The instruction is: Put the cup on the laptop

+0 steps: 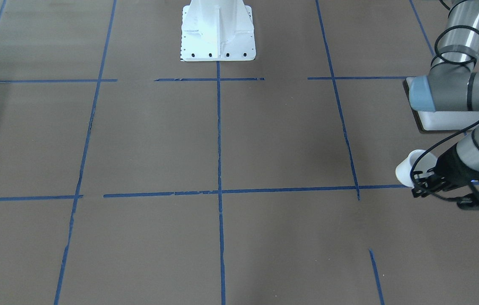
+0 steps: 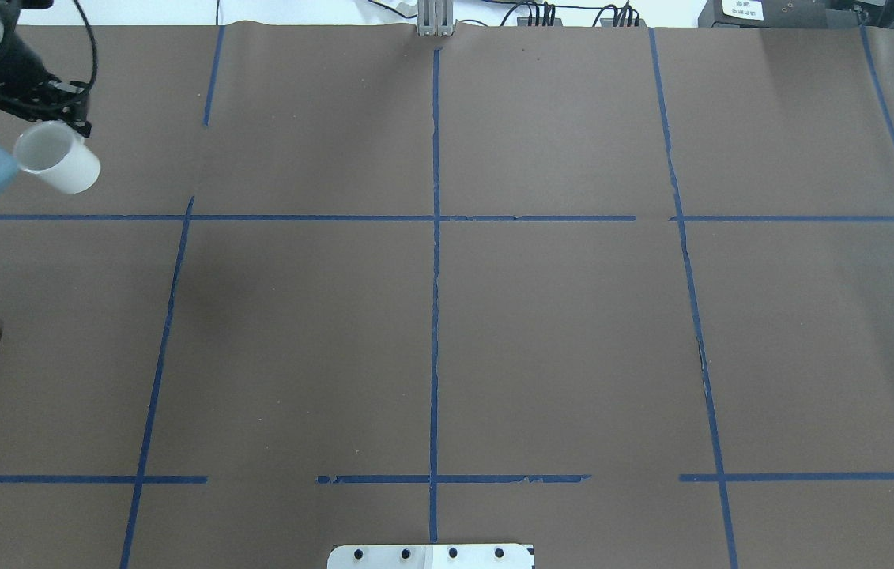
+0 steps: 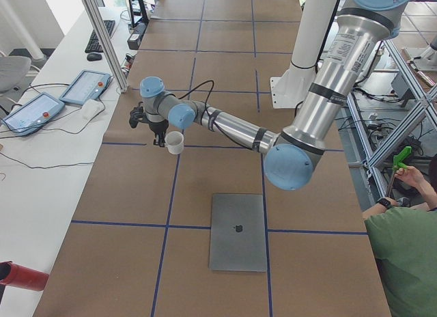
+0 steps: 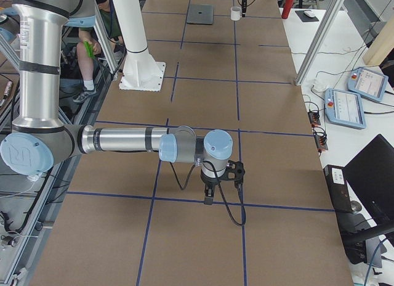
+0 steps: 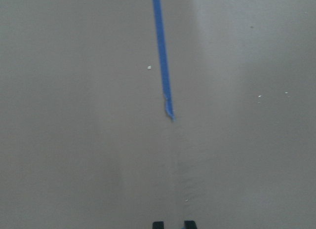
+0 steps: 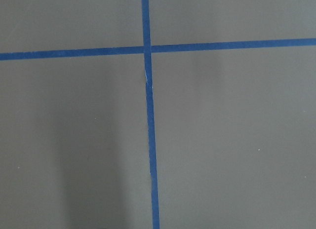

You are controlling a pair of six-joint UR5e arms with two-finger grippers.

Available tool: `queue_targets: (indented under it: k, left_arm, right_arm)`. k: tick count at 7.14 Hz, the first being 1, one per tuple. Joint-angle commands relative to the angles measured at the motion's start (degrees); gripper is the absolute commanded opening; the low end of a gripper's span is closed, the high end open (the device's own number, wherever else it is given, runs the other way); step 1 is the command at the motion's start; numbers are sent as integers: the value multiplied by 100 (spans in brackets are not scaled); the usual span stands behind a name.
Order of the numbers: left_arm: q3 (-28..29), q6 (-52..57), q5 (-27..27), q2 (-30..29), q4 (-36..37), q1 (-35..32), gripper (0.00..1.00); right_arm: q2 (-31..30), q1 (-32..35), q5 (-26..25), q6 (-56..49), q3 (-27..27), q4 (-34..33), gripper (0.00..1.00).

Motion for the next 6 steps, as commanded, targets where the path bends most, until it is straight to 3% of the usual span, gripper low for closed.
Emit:
queue_targets:
  k: [1,2,4,6]
  left_arm:
    - [-1010,572,-107,1743,103,-245,0]
    - [-1083,696,-108,2351,-124,-324,0]
    - [-718,593,-109,3241,-1594,-333,0]
    - [221,-850,-65,3324,-3552,-272,0]
  right_arm:
    - [0,0,0,0,0,0,100]
    - [0,0,0,0,0,0,100]
    - [0,0,0,0,0,0,100]
    - [0,0,0,0,0,0,100]
